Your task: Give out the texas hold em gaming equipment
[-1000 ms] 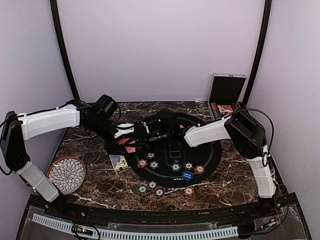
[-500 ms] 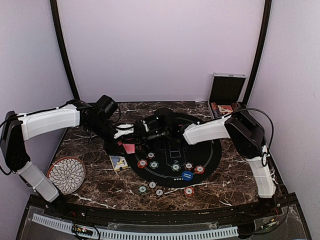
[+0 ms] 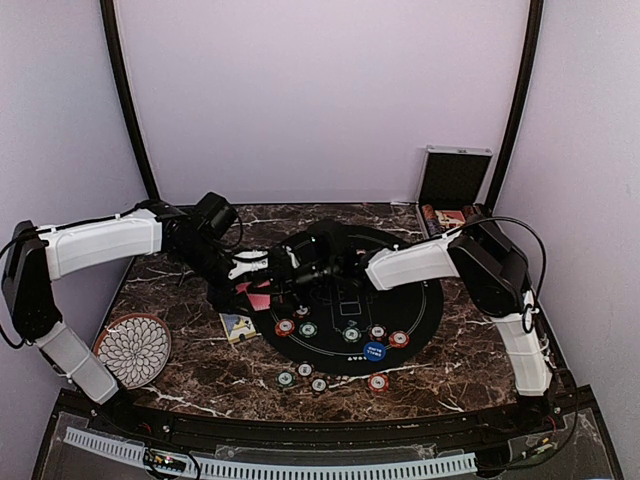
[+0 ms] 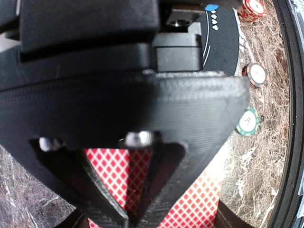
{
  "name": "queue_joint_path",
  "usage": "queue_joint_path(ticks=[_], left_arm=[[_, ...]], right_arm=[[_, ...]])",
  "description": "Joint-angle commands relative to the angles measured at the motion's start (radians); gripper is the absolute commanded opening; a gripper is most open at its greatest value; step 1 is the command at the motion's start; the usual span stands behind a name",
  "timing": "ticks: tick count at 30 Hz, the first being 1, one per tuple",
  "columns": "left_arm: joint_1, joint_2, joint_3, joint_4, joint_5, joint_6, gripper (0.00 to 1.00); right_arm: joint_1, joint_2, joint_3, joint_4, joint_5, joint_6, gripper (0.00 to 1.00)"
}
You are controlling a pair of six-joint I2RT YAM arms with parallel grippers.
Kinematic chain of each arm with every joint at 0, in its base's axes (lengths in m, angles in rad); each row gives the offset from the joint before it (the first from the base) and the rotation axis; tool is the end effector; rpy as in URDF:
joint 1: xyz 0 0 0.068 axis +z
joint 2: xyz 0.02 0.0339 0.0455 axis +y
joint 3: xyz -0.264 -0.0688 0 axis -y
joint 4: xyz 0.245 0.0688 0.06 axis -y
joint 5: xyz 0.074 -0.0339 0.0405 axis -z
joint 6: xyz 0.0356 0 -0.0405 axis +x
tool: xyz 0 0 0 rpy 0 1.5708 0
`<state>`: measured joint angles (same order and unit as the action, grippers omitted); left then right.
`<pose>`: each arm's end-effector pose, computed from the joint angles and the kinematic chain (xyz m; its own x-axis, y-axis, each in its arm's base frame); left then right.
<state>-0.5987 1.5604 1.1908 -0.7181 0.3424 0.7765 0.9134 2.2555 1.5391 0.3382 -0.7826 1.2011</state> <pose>0.2554 -0.1887 0.2497 -0.0596 0.8397 -0.5397 0.9833 0.1426 0.1134 0.2877 0.4138 0.1657 -0.9783 -0.1853 -0.0930 -0.1371 0.2417 0.9606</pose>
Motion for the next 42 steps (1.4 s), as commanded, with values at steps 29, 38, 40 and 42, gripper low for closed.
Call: queue_joint_path(ticks=[29, 38, 40, 42], left_arm=[[0.0, -0.026, -0.013, -0.006, -0.034, -0.026, 0.13], [0.003, -0.022, -0.025, 0.004, -0.043, -0.029, 0.12], [0.005, -0.021, -0.022, 0.005, -0.044, -0.03, 0.11], [0.005, -0.02, -0.021, 0.005, -0.043, -0.032, 0.11]], right_arm=[[-0.019, -0.142, -0.066, -0.149, 0.015, -0.125, 0.43], [-0.021, -0.167, -0.07, -0.166, 0.019, -0.134, 0.29], [-0.02, -0.172, -0.072, -0.17, 0.019, -0.136, 0.27], [-0.021, -0.172, -0.074, -0.169, 0.018, -0.136, 0.26]])
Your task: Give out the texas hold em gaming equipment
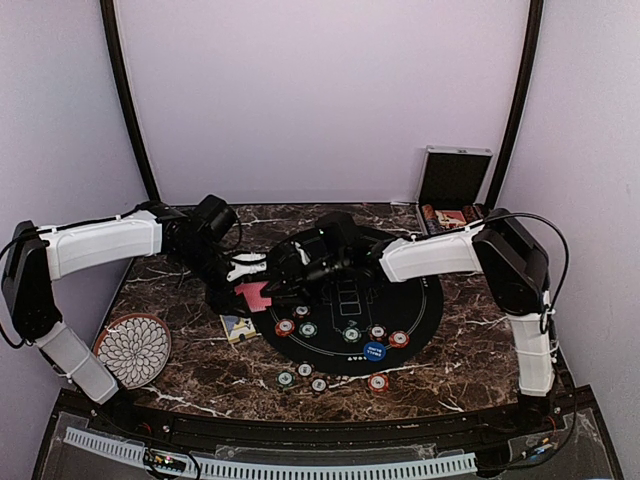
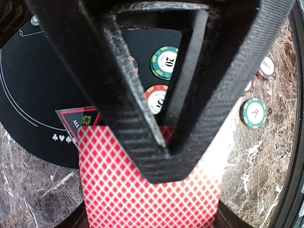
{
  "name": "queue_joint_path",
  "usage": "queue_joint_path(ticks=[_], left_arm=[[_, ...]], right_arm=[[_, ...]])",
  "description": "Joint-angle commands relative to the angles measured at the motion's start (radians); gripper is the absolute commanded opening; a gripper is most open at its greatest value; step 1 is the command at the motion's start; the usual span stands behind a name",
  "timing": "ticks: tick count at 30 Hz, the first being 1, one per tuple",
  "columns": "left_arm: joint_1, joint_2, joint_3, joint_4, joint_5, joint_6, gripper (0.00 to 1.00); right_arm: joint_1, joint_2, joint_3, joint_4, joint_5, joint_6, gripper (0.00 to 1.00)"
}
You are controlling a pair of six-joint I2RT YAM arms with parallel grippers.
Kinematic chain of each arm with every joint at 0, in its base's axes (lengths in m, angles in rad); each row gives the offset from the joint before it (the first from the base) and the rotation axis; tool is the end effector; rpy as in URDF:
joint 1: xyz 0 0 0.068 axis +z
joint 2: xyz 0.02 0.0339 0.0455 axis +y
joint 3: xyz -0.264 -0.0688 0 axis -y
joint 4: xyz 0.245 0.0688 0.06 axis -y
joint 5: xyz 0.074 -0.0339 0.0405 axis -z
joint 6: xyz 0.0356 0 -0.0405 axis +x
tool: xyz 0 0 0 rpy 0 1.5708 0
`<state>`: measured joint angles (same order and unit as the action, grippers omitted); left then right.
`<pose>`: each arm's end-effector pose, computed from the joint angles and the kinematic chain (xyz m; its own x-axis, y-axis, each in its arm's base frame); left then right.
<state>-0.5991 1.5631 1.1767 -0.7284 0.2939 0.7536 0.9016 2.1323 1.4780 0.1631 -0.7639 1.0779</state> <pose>0.2544 -0.1862 0.2437 -0.0993 0.8608 -0.4991 0.9778 0.1775 0.1117 0.2781 0.3913 0.1884 -0.9708 -0.2019 -0.1298 -0.1893 0.3115 0.9312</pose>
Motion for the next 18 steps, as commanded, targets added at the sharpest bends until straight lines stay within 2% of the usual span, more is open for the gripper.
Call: queue_joint_path(ticks=[1, 18], left_arm=[[0.005, -0.021, -0.006, 0.015, 0.006, -0.009, 0.11], [0.019, -0.014, -0.014, 0.011, -0.009, -0.013, 0.09]], right_arm=[[-0.009, -0.049, -0.014, 0.006, -0.003, -0.012, 0.25], [-0.012, -0.068, -0.022, 0.034, -0.014, 0.007, 0.05]])
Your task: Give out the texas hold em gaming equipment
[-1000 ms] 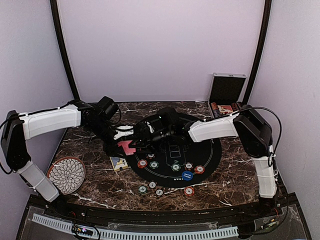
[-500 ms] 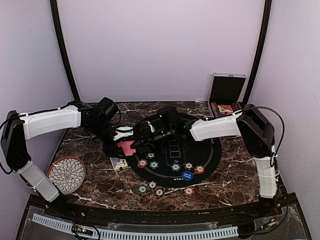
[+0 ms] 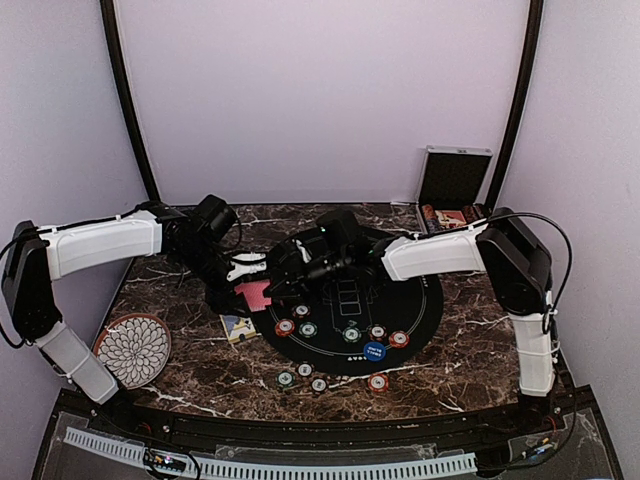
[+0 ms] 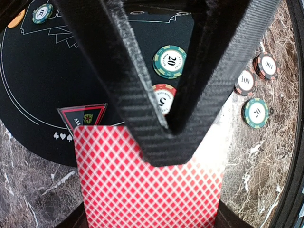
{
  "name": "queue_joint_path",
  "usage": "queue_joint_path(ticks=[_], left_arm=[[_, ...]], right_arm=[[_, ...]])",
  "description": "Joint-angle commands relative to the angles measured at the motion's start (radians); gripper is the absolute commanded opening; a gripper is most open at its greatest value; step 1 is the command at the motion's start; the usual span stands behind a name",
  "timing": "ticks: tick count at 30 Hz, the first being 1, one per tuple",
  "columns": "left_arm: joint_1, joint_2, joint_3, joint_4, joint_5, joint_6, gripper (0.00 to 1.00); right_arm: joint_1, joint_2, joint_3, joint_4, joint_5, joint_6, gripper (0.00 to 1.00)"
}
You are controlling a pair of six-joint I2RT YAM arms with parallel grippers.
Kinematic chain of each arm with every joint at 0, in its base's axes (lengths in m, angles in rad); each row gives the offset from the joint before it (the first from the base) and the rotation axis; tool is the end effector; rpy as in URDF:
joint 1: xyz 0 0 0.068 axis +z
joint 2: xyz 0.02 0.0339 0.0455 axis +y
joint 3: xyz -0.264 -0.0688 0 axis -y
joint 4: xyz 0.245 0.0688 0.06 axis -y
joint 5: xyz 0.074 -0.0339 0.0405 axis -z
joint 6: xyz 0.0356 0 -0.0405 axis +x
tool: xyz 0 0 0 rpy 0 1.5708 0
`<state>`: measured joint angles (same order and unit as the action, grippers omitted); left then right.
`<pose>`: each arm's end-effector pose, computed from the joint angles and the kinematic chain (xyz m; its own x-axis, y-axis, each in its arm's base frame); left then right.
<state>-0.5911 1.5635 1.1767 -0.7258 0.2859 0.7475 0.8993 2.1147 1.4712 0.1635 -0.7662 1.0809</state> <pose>0.2563 -0.1841 0.2436 -0.1123 0.8608 -0.4963 0.9743 0.1935 0.1152 0.2774 0.3888 0.1944 -0.9706 -0.1994 -0.1348 -0.1920 0.3034 0.9333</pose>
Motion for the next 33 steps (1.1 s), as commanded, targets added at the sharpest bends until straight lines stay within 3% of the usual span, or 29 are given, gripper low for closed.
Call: queue_joint_path(ticks=[1, 8, 33], left_arm=[[0.012, -0.013, -0.015, 0.009, -0.002, -0.007, 0.09], [0.019, -0.006, -0.014, 0.012, -0.005, -0.01, 0.08], [0.041, -0.026, -0.04, -0.004, -0.014, -0.019, 0.0]], right_arm=[[-0.011, -0.053, -0.017, 0.042, -0.015, 0.009, 0.03], [-0.014, -0.058, -0.04, 0.128, -0.045, 0.069, 0.0], [-0.128, -0.113, -0.089, 0.09, -0.073, 0.005, 0.0]])
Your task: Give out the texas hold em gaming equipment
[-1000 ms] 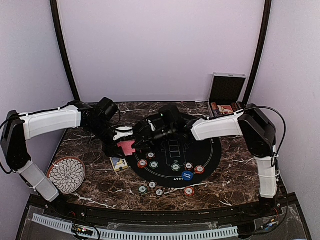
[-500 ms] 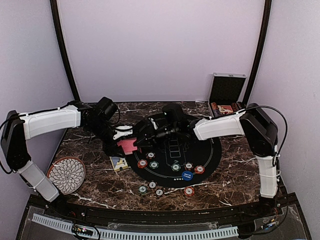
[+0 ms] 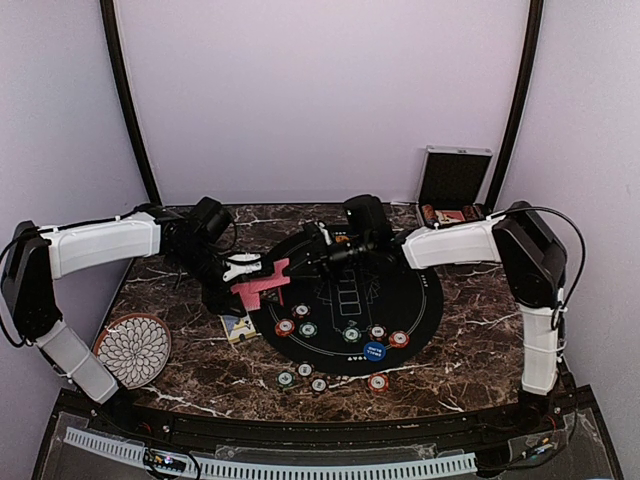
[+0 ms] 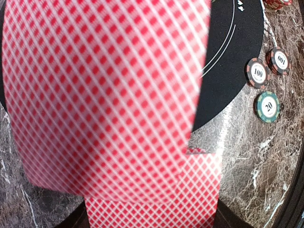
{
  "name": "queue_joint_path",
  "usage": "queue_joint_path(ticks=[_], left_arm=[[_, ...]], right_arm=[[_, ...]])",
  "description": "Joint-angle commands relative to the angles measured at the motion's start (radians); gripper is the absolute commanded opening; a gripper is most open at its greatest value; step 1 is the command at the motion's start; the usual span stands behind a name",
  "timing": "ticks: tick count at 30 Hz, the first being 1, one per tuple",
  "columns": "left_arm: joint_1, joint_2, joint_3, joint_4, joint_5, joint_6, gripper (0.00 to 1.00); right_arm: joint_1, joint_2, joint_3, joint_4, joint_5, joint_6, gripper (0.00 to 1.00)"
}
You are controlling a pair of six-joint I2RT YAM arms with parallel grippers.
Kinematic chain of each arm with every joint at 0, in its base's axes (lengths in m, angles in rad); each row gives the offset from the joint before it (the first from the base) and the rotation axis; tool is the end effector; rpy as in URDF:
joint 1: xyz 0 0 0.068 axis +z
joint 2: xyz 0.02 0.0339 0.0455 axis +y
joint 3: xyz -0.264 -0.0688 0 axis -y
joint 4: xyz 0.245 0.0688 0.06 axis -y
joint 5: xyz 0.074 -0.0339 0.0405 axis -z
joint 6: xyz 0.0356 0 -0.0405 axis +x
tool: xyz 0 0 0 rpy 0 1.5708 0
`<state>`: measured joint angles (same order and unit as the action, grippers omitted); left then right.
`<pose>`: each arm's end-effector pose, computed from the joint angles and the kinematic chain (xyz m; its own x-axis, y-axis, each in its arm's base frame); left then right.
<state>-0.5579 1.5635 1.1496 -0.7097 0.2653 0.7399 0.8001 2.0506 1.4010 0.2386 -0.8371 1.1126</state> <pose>0.2609 -0.1738 0.2362 -0.1556 0.8640 -0.4788 0.9641 0.2385 0.1170 0.3035 0.3505 0.2082 -0.9793 -0.1465 -0.1394 -0.1727 0.2473 0.9534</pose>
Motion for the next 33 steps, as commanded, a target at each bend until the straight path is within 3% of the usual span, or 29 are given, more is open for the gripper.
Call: queue_joint_path(ticks=[1, 11, 33], left_arm=[[0.009, -0.027, -0.015, -0.021, 0.007, -0.011, 0.0], [0.027, -0.044, -0.028, -0.036, 0.005, -0.008, 0.0], [0.027, -0.08, -0.026, -0.08, 0.035, -0.03, 0.0]], right_arm=[[-0.036, -0.051, -0.021, 0.013, -0.002, -0.031, 0.0], [-0.083, -0.019, -0.004, -0.019, 0.001, -0.065, 0.0], [-0.085, 0.409, 0.486, -0.261, 0.124, -0.146, 0.0]])
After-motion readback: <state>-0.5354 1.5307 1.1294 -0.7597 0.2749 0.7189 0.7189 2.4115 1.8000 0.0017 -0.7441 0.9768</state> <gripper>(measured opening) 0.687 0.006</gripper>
